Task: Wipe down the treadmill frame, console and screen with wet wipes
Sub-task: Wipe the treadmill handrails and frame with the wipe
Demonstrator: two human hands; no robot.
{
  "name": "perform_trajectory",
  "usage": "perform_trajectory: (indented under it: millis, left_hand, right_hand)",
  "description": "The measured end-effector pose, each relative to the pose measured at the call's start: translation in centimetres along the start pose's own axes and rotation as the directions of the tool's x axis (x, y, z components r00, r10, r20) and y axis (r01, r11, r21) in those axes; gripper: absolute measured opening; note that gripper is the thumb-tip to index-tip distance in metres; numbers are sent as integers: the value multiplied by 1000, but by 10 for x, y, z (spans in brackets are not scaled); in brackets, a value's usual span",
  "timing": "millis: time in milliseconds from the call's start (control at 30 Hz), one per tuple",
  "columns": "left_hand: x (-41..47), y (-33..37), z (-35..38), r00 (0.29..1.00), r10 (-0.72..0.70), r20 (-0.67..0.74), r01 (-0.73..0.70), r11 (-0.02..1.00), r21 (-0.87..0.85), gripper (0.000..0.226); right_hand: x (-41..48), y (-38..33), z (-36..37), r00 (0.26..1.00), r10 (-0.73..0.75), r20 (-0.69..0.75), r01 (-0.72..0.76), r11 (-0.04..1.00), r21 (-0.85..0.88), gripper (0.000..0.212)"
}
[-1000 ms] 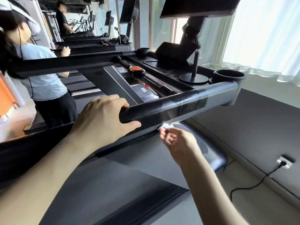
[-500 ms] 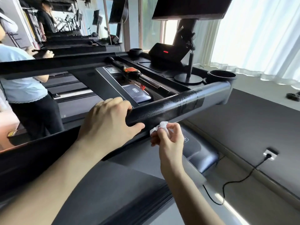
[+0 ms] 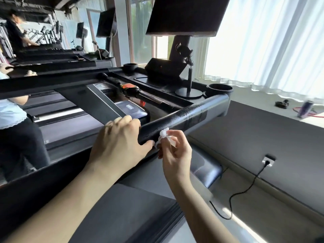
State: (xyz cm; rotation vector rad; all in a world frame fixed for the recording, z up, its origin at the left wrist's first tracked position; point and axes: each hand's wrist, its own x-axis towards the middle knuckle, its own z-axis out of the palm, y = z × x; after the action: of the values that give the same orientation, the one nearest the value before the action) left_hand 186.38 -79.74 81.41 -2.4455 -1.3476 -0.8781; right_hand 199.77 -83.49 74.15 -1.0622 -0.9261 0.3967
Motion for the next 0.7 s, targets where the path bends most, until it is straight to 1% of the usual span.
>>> perform_trajectory:
  millis: [67, 167, 267, 333, 367, 433, 533, 567, 600, 633, 700]
  left_hand:
    - [-1, -1, -1, 1000, 11, -1, -11, 1000, 5, 45]
    - [-1, -1, -1, 1000, 15, 10, -15, 1000, 2, 48]
    - [-1, 0, -1, 1000, 21, 9, -22, 1000, 13, 49]
    - [-1, 1, -2, 1000, 20, 9, -20, 1000, 13, 49]
    - [-1, 2, -3, 1000, 19, 14, -19, 1000, 17, 49]
    - [-2, 2, -5, 1000, 16, 19, -17, 999, 27, 48]
    - [-2, 3, -6, 1000, 20, 22, -20, 999, 28, 44]
    - [-1, 3, -6, 1000, 20, 20, -21, 999, 29, 43]
    - [-1, 4, -7, 1000, 18, 21, -19, 999, 27, 43]
    - [-1, 4, -7, 1000, 15, 25, -15, 1000, 25, 43]
    - [-2, 4, -7, 999, 11, 31, -12, 1000, 24, 45]
  right_hand:
    - [13, 4, -4, 994, -109, 3, 108, 982, -154, 9]
    - [47, 10, -21, 974, -212, -86, 179, 941, -288, 9]
    - [81, 12, -39, 946, -251, -204, 153, 903, -402, 8]
    - [89, 12, -41, 935, -276, -224, 143, 869, -475, 9]
    - [87, 11, -38, 930, -305, -207, 165, 846, -507, 9]
    - [67, 8, -25, 909, -401, -116, 274, 783, -559, 10]
    - [29, -1, -7, 850, -508, 137, 494, 680, -542, 10]
    - [24, -4, -6, 831, -515, 211, 542, 660, -520, 9]
    - [26, -5, -8, 821, -512, 253, 563, 650, -510, 10]
    - [35, -5, -12, 825, -503, 258, 557, 644, -525, 11]
    - [61, -1, -24, 860, -476, 182, 479, 632, -610, 12]
